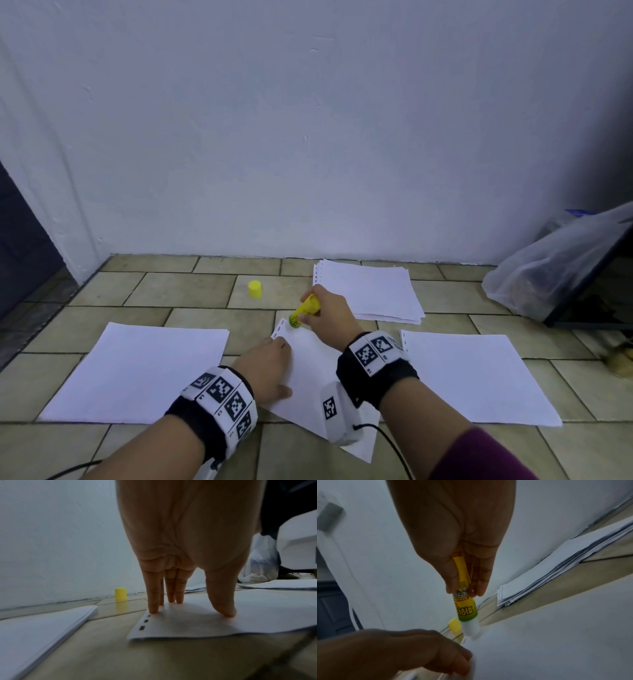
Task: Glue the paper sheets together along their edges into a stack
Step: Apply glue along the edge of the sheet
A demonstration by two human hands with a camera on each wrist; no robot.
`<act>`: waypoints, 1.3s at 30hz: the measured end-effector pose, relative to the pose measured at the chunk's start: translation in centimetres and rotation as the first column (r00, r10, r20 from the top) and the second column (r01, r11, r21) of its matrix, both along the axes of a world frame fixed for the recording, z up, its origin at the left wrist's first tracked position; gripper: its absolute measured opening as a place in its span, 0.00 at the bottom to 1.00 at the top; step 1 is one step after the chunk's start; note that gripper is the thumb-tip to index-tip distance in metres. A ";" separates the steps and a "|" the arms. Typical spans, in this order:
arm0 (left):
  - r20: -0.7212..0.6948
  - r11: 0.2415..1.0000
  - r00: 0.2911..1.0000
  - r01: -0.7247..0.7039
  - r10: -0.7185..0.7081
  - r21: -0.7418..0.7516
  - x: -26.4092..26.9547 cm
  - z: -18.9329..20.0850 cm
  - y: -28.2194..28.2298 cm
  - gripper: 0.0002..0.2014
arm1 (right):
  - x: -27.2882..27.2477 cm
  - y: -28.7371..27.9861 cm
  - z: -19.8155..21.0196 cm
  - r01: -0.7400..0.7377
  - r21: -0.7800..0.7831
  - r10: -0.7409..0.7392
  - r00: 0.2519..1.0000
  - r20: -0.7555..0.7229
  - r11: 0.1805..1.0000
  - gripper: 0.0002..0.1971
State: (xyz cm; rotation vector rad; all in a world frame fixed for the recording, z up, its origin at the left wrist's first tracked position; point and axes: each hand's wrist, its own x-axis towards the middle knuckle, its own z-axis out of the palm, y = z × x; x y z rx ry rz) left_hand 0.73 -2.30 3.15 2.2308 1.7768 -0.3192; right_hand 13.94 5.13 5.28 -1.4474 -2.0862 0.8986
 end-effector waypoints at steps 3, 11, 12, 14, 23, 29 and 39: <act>0.002 1.000 1.000 -0.003 0.003 0.008 0.0 -0.1 0.1 0.28 | 0.1 0.2 0.1 -0.072 -0.012 0.073 0.991 0.108 0.997 0.14; -0.001 0.998 0.998 0.060 -0.060 0.006 -0.6 0.1 0.5 0.28 | 6.1 -0.4 2.2 -0.175 -0.008 0.165 0.908 0.386 0.984 0.15; -0.003 0.997 0.997 0.071 -0.071 0.004 -0.7 0.1 0.6 0.27 | 7.0 -0.6 2.5 -0.176 -0.019 0.168 0.897 0.410 0.984 0.15; 0.006 0.996 0.996 0.084 -0.084 0.009 -1.0 0.1 0.7 0.26 | 8.6 -0.9 2.9 -0.175 -0.038 0.173 0.876 0.450 0.984 0.15; 0.071 0.998 0.996 0.062 -0.062 0.004 -1.8 0.4 0.3 0.34 | 12.7 -1.2 3.8 -0.165 -0.109 0.198 0.829 0.523 0.980 0.10; 0.143 0.998 0.990 -0.006 0.014 -0.060 -2.2 0.4 -0.5 0.36 | 12.2 -0.2 4.2 0.132 -0.335 -0.281 0.848 -0.449 0.933 0.07; 0.063 0.995 0.998 0.011 -0.004 -0.102 -3.0 0.5 0.0 0.40 | 3.1 2.2 0.3 0.059 -0.486 -0.335 0.795 -0.505 0.872 0.07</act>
